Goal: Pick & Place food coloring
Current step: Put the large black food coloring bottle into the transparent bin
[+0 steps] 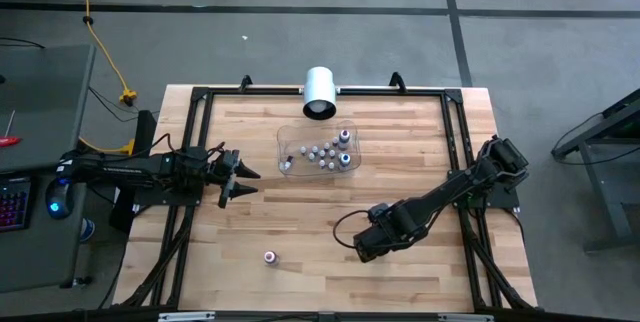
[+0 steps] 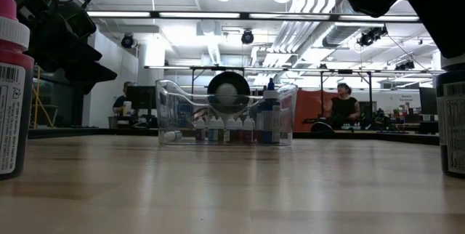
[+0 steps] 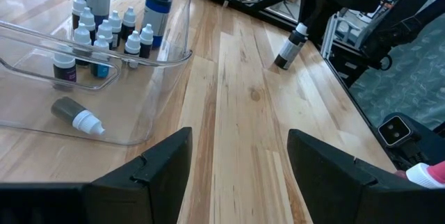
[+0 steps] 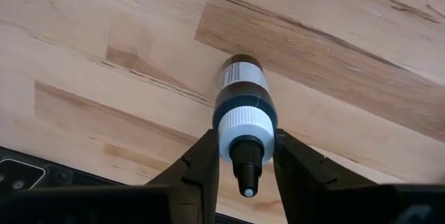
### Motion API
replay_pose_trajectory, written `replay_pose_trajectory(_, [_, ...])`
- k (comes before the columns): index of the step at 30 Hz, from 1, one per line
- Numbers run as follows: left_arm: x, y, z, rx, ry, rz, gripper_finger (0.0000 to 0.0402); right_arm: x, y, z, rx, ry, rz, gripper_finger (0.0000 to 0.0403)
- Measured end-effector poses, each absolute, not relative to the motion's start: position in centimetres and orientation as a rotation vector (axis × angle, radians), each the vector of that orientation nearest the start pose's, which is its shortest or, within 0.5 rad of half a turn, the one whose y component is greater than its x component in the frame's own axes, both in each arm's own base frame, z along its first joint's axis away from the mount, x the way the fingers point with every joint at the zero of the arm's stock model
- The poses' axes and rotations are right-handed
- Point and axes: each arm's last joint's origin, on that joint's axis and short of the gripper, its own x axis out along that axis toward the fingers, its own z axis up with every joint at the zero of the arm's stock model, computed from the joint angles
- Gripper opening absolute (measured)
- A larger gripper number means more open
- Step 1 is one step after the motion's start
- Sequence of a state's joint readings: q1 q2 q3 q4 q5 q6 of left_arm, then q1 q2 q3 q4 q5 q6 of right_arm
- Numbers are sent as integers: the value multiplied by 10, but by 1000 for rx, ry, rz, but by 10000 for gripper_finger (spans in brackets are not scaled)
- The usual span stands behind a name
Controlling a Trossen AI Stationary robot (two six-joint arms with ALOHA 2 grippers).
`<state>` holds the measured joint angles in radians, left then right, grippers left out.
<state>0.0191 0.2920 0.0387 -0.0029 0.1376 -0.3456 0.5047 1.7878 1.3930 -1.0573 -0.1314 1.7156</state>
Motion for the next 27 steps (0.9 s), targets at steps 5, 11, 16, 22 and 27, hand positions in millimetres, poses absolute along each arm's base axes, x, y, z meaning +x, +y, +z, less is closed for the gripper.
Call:
replay_pose_trajectory(5, [113,-2,152,-363,273,-72,234,294,166,227,1066,1425,-792,104])
replay_pose_trajectory(11, [113,-2,152,-363,274,-73,234,295,164,227,1056,1425,-782,104])
replay_pose_trajectory(16, [113,-2,152,-363,274,-73,234,295,164,227,1044,1428,-771,104])
replay_pose_trajectory(22, [113,-2,152,-363,273,-73,234,295,164,227,1038,1430,-764,104])
replay_pose_trajectory(27, [113,-2,152,-363,274,-73,234,295,164,228,1033,1425,-754,104])
